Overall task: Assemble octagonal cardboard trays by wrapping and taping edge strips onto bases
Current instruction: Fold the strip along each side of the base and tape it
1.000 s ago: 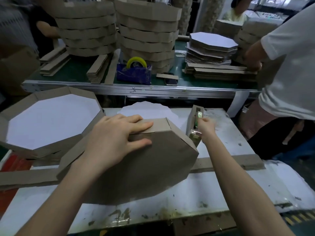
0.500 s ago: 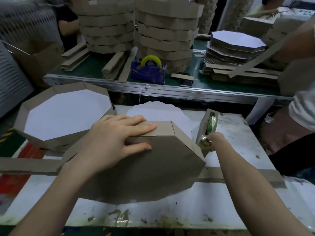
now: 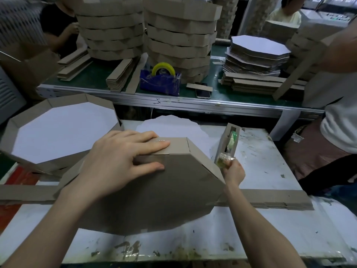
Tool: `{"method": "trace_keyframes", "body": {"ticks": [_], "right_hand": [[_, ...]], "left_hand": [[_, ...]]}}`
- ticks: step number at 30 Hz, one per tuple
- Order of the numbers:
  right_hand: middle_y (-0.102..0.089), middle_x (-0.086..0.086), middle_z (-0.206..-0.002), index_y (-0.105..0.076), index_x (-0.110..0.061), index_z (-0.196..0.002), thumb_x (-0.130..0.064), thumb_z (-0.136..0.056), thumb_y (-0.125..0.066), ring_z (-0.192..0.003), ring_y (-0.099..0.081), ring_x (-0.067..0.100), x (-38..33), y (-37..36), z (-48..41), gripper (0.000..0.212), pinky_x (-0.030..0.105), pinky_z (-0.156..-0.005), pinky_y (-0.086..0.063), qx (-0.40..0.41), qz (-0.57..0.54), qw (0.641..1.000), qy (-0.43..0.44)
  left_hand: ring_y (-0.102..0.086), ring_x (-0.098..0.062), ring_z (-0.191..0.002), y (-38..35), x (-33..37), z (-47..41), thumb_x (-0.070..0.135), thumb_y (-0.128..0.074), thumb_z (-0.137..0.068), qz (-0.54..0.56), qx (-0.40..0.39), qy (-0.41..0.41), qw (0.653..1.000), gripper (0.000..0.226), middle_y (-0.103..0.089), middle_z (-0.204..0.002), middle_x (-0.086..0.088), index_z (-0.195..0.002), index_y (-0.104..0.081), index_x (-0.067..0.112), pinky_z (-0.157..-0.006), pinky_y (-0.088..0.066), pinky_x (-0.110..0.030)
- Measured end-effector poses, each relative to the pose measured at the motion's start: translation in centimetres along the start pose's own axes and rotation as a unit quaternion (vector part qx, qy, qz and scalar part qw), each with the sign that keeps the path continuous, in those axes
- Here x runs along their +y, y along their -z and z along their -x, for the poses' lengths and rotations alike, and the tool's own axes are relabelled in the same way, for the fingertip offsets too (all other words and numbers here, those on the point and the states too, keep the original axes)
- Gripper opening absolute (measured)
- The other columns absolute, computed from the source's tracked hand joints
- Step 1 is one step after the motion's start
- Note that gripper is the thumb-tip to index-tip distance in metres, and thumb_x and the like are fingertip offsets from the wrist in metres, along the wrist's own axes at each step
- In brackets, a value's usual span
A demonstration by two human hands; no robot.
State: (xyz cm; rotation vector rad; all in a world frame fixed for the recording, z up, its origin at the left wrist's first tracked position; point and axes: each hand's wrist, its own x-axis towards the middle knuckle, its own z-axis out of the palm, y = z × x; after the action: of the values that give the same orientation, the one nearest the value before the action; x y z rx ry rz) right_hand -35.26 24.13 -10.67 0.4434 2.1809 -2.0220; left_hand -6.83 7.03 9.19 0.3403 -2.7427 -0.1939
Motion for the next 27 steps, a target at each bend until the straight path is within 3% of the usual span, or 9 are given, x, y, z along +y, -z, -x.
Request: {"method": "trace_keyframes", "body": {"ticks": [4, 9, 11, 17, 19, 21, 23, 25, 27], "right_hand": [[-0.062, 0.02, -0.092, -0.068, 0.01, -0.084, -0.018, -0.097, -0.06, -0.083, -0.055, 0.024, 2.5, 1.1, 0.4, 0.032, 0.03, -0.072, -0.046, 0.006, 0.034, 0.999, 0.017], [-0.067, 0.011, -0.102, -0.068, 0.002, -0.082, -0.014, -0.095, -0.064, -0.095, -0.057, 0.023, 2.4, 2.8, -0.5, 0.021, 0.033, -0.083, -0.047, -0.038, 0.099, 0.993, 0.054], [-0.066, 0.006, -0.108, -0.071, 0.0, -0.091, -0.013, -0.095, -0.065, -0.101, -0.057, 0.02, 2.7, 3.7, -0.9, 0.014, 0.032, -0.091, -0.044, -0.04, 0.114, 0.992, 0.036], [-0.069, 0.013, -0.085, -0.072, -0.001, -0.098, -0.018, -0.097, -0.062, -0.088, -0.065, 0.03, 0.2, 3.3, 1.0, 0.019, 0.044, -0.085, -0.054, -0.075, 0.124, 0.985, 0.089], [-0.071, 0.009, -0.086, -0.074, -0.006, -0.103, -0.019, -0.096, -0.064, -0.086, -0.065, 0.026, -3.6, 2.5, 2.4, 0.018, 0.041, -0.081, -0.056, -0.134, 0.135, 0.972, 0.14], [-0.07, -0.007, -0.074, -0.073, -0.016, -0.108, -0.02, -0.097, -0.064, -0.077, -0.064, 0.017, -7.8, 2.1, 4.4, 0.016, 0.031, -0.071, -0.057, -0.2, 0.17, 0.942, 0.211], [-0.062, -0.014, -0.059, -0.053, -0.027, -0.136, -0.019, -0.097, -0.063, -0.066, -0.06, 0.007, -11.8, 2.0, 6.6, 0.042, 0.024, -0.064, -0.053, -0.272, 0.224, 0.896, 0.271], [-0.062, -0.011, -0.061, -0.022, -0.026, -0.154, -0.018, -0.097, -0.063, -0.06, -0.057, 0.001, -15.1, 2.2, 8.9, 0.07, 0.019, -0.061, -0.049, -0.337, 0.24, 0.865, 0.283], [-0.066, -0.01, -0.066, -0.027, -0.023, -0.155, -0.021, -0.098, -0.06, -0.056, -0.055, -0.003, -17.7, 2.5, 11.3, 0.065, 0.012, -0.058, -0.046, -0.368, 0.244, 0.836, 0.324]], "left_hand": [[-0.061, -0.015, -0.111, 0.1, -0.1, 0.2, 0.072, -0.037, -0.08, 0.005, 0.001, 0.007, 1.0, 0.057, -0.062, -0.128, 0.014, -0.127, -0.057, 0.049, -0.08, -0.044, -0.034], [-0.061, -0.014, -0.107, 0.3, 0.1, 0.5, 0.07, -0.039, -0.081, 0.002, 0.004, 0.001, 1.0, 0.055, -0.064, -0.125, 0.015, -0.126, -0.06, 0.046, -0.078, -0.04, -0.03], [-0.061, -0.013, -0.108, 0.3, 0.0, 0.5, 0.071, -0.038, -0.081, 0.006, 0.004, 0.003, 1.0, 0.056, -0.063, -0.125, 0.016, -0.127, -0.059, 0.047, -0.079, -0.04, -0.03], [-0.057, -0.011, -0.11, 0.6, 0.1, 0.4, 0.074, -0.034, -0.081, -0.006, -0.022, 0.012, 1.0, 0.063, -0.059, -0.128, 0.018, -0.134, -0.051, 0.047, -0.082, -0.039, -0.03], [-0.051, -0.008, -0.112, 0.9, 0.1, 0.2, 0.077, -0.035, -0.08, 0.003, -0.046, 0.022, 0.999, 0.065, -0.053, -0.131, 0.021, -0.138, -0.044, 0.05, -0.083, -0.033, -0.026], [-0.046, -0.006, -0.113, 1.2, 0.1, 0.0, 0.08, -0.037, -0.081, -0.002, -0.064, 0.03, 0.997, 0.068, -0.05, -0.134, 0.023, -0.142, -0.036, 0.05, -0.082, -0.03, -0.025], [-0.045, -0.006, -0.113, 1.3, 0.4, -0.4, 0.083, -0.027, -0.073, -0.011, -0.074, 0.028, 0.997, 0.079, -0.049, -0.135, 0.023, -0.144, -0.035, 0.048, -0.079, -0.031, -0.024], [-0.045, -0.006, -0.116, 1.2, 0.9, -0.5, 0.084, -0.016, -0.068, -0.011, -0.081, 0.019, 0.996, 0.089, -0.049, -0.136, 0.021, -0.145, -0.035, 0.045, -0.08, -0.034, -0.025], [-0.045, -0.008, -0.118, 1.0, 1.2, -0.4, 0.083, -0.013, -0.067, -0.017, -0.074, 0.014, 0.997, 0.092, -0.05, -0.137, 0.019, -0.146, -0.035, 0.042, -0.083, -0.036, -0.026]]}}
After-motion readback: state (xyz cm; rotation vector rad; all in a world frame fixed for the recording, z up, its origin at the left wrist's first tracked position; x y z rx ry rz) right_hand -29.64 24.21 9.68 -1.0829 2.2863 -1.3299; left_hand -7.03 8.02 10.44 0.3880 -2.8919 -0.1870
